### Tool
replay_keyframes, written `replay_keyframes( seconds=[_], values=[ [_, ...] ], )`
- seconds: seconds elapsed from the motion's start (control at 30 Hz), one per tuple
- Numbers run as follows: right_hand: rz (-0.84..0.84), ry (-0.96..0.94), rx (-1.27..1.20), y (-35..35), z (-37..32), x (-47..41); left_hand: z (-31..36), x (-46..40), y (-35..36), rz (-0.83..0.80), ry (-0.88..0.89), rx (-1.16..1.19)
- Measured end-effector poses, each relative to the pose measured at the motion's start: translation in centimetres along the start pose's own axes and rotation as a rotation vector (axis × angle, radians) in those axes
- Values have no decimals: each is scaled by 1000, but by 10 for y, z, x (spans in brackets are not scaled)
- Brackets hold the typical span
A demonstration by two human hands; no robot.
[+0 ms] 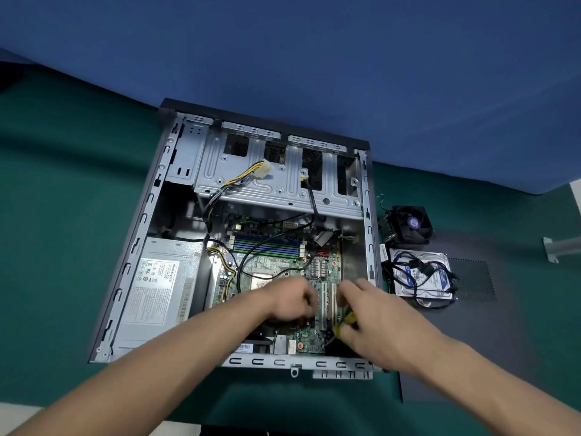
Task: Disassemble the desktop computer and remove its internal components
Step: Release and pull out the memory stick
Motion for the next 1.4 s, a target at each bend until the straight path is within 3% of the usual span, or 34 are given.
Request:
replay_keyframes(
  seconds=[0.13,0.23,0.37,0.5,0.6,1.17,1.4],
  values=[
    [79,3,-45,0,5,4,2,-3,33,-194,57,-330],
    [23,-60,-131,-1,4,6,3,-11,37,-168,20,-391],
    [126,-44,-141,-4,4,6,12,-16,43,-100,85,-561],
    [100,-9,-93,2,11,11,14,-17,44,-47,95,-639],
    [142,50,-49,2,18,14,14,-19,46,-25,86,-663],
    [94,-126,7,0,-1,13,11,-25,47,-15,80,-654],
    [126,-93,59,-2,4,8,10,-24,47,-48,63,-584]
  ],
)
Point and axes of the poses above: each hand's wrist, its own x-axis away from the middle knuckle, its own y-axis out of the palm, z = x × y, the point moved 6 cm from there along -x, towards the middle knuckle, and after that the axes turned 12 degrees about z, right-handed, at the moved point
